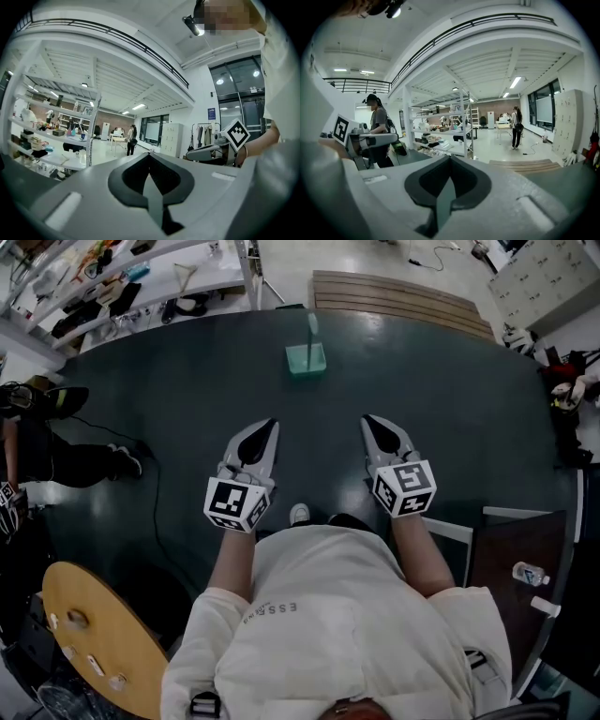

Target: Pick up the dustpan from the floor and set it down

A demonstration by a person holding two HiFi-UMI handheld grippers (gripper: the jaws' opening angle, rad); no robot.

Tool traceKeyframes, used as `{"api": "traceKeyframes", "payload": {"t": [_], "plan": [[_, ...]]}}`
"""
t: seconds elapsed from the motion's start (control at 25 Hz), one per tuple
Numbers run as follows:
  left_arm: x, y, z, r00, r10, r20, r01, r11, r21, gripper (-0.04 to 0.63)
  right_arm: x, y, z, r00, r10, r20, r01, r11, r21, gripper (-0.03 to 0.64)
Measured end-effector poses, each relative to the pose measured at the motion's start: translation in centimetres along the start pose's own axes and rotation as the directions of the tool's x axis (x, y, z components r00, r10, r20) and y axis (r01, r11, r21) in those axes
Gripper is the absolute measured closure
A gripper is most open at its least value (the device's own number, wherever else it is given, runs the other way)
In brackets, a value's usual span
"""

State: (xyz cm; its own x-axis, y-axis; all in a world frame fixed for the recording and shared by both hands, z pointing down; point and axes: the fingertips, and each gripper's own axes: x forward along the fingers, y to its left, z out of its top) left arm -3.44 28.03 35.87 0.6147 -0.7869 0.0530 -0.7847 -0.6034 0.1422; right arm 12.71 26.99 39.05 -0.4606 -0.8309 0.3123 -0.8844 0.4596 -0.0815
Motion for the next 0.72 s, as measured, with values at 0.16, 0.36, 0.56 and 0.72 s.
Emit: {"api": "traceKeyframes", "payload": {"t": [0.16, 0.36, 0.56, 0.72], "plan": [[-0.3, 1.7, -0.4, 1.000, -0.006, -0.010, 0.006, 1.000, -0.019, 0.583, 2.0, 0.8, -0.2, 1.000, 0.006, -0.022, -0.006, 1.000, 0.007, 0.627], [0.8, 4.7, -1.6, 1.000, 0.019, -0.023, -0.020, 0.999, -0.042, 0.584, 5.4, 0.9, -0.6, 0.998, 0.040, -0.056, -0.041, 0.999, -0.014, 0.627], [4.8, 8.8, -1.9, 0.998, 0.048, -0.035, -0.049, 0.998, -0.048, 0.584, 11.0, -1.2, 0.4, 0.996, 0.070, -0.063, -0.072, 0.997, -0.023, 0.627], [10.3, 12.4, -1.8, 0.998, 0.037, -0.051, -0.036, 0.999, 0.018, 0.584, 17.1, -5.0, 1.6, 0.995, 0.070, -0.065, -0.071, 0.997, -0.009, 0.627]]}}
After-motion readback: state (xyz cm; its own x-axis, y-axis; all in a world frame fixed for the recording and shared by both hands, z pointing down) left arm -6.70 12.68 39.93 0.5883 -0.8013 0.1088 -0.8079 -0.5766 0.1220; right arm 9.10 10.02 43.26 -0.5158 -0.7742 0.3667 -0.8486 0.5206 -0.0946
